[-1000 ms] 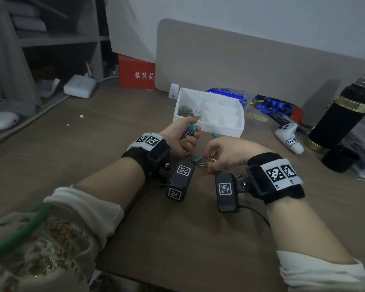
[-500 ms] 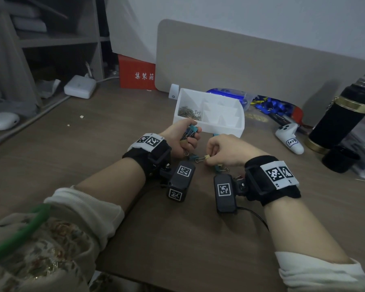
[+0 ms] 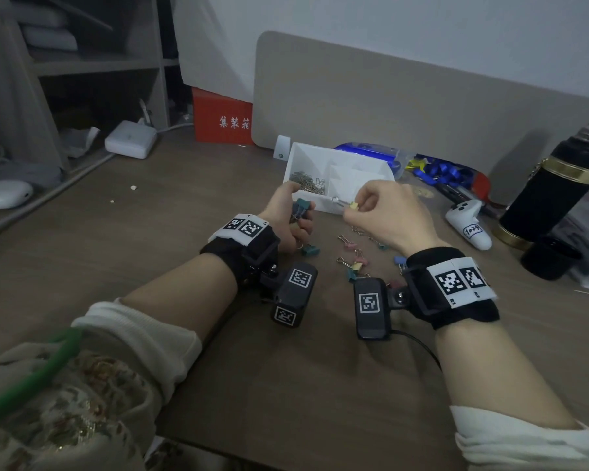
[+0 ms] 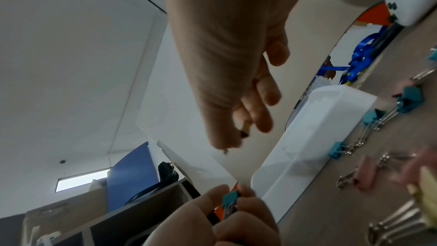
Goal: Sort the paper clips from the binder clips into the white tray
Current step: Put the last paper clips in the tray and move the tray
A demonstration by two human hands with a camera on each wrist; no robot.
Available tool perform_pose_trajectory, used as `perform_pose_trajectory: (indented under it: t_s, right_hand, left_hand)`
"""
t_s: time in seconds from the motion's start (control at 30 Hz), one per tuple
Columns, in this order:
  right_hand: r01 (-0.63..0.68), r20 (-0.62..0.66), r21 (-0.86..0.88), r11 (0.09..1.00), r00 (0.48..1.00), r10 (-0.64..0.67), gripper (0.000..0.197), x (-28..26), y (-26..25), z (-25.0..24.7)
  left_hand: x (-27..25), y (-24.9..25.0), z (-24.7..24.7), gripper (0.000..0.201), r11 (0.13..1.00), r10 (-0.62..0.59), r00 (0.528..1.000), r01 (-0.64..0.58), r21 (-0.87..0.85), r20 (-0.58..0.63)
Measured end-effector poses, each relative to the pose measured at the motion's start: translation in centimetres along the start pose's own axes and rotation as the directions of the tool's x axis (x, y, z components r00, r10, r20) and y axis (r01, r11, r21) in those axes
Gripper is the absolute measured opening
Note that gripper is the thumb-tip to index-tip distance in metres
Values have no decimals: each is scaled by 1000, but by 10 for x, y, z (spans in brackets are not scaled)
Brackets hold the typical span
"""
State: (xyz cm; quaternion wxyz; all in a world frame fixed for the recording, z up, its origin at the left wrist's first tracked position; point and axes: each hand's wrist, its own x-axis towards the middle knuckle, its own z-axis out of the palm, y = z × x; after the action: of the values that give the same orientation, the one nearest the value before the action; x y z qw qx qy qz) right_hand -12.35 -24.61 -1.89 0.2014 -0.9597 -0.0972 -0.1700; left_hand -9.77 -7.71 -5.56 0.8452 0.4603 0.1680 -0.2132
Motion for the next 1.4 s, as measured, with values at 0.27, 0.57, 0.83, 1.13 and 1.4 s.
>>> perform_pose_trajectory:
  t_s: [0.27,0.57,0.83,1.13,1.4]
  right_hand:
    - [55,24,253,966,998,-63,27,-2,-12,12]
    - [92,6,299,950,995,-98,6,-2,-12,13]
    - [121,532,17,992,839,-112,42,-9,-13,29]
    - [89,454,-73,993,890,-46,21,-8,-17,38]
    - [-58,282,-13,998,958,60,19,-6,-9,24]
  left_hand:
    - [-11,-1,6,53,971,-160,973,124,204,170]
    - [-3,1,7,26,999,36,992,-38,17,118]
    - [7,5,0,25,991,110,992,-104,-86,59]
    - [3,4,3,30,998,46,994,-43,-37,99]
    - [1,3,-1,45,998,-52,994,56,-43,92]
